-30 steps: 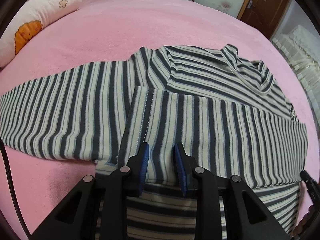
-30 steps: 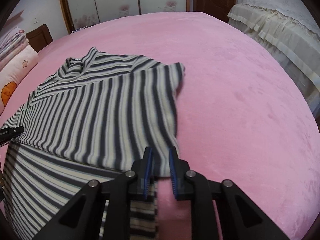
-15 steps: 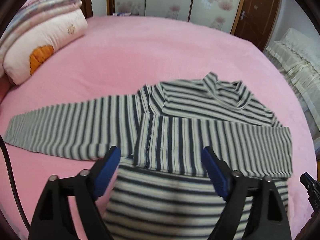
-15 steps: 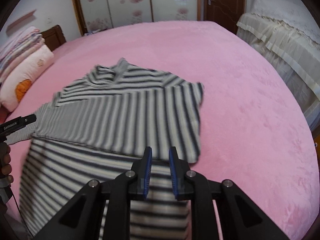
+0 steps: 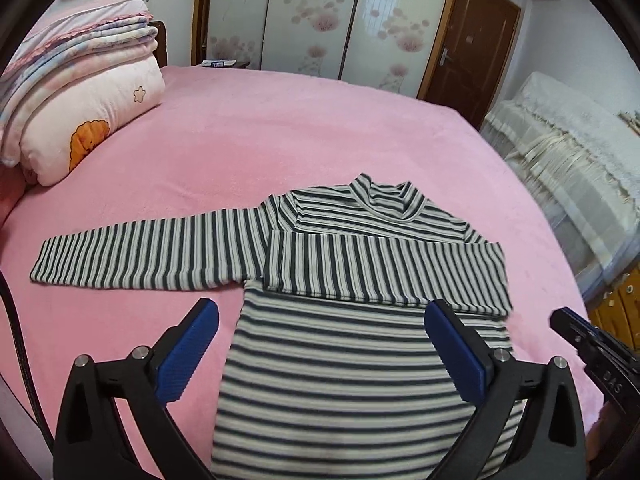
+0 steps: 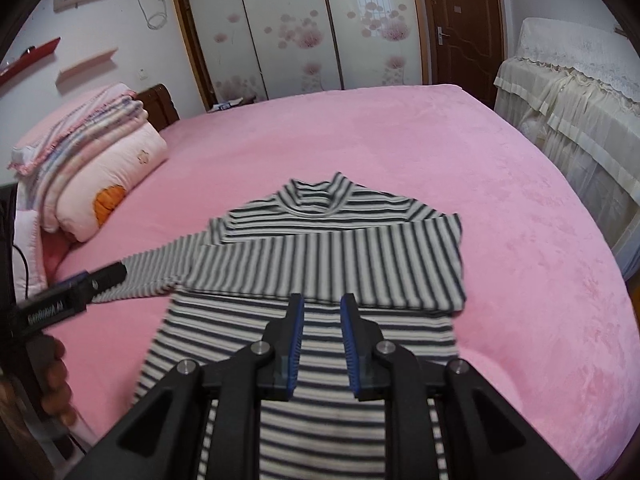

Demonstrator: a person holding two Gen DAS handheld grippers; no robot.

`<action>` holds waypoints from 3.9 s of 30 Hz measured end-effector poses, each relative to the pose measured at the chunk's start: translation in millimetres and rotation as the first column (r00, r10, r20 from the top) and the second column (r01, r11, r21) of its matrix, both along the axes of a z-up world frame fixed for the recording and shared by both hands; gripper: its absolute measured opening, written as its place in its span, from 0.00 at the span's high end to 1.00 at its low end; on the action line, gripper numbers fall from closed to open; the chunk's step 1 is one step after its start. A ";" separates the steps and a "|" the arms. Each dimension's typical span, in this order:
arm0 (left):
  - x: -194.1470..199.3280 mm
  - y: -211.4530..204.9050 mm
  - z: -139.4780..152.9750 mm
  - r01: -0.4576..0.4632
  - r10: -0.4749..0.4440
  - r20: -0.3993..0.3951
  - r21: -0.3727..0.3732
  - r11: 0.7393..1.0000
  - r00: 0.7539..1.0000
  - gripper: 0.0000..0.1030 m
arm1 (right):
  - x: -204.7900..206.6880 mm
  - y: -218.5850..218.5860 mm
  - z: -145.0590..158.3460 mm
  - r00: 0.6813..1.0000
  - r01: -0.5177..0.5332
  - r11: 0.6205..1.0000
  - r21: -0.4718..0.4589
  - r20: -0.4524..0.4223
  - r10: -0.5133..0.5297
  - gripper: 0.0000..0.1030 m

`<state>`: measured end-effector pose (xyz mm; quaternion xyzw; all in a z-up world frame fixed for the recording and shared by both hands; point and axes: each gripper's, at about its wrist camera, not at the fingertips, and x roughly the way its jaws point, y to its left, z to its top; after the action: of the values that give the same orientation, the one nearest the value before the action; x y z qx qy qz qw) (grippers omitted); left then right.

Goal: Fold small clothes
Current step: 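Grasp the cuff of the still-extended sleeve with the left gripper, then fold the held sleeve across the shirt chest and open the left gripper, then withdraw the left gripper from the folded shirt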

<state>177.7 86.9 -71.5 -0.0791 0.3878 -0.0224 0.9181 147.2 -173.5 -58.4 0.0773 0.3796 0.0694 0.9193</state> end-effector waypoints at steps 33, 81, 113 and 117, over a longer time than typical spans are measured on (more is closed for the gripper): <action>21.7 377.3 -76.4 -0.591 0.564 -0.258 -0.035 0.806 0.785 0.01 | 79.2 325.9 -9.3 0.907 -0.416 0.905 -0.084 0.032 0.420 0.68; 131.4 157.8 -19.9 -0.143 0.146 -0.025 -0.408 0.902 0.989 0.97 | 72.6 152.0 -64.8 0.982 -0.188 0.979 -0.082 -0.022 0.186 0.68; 75.8 84.4 -123.4 -0.040 0.038 -0.060 -0.031 0.999 0.997 0.43 | 141.7 77.9 -108.5 0.968 -0.182 0.975 0.129 -0.152 0.201 0.68; 73.9 133.0 -155.2 -0.182 0.181 -0.140 0.003 0.983 0.974 0.43 | 168.1 90.9 -128.0 0.937 -0.186 0.951 0.249 -0.245 0.247 0.68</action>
<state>251.6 220.0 -226.7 -0.1200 0.4421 0.0653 0.8865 315.3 -82.5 -186.4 0.1456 0.4990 0.2013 0.8302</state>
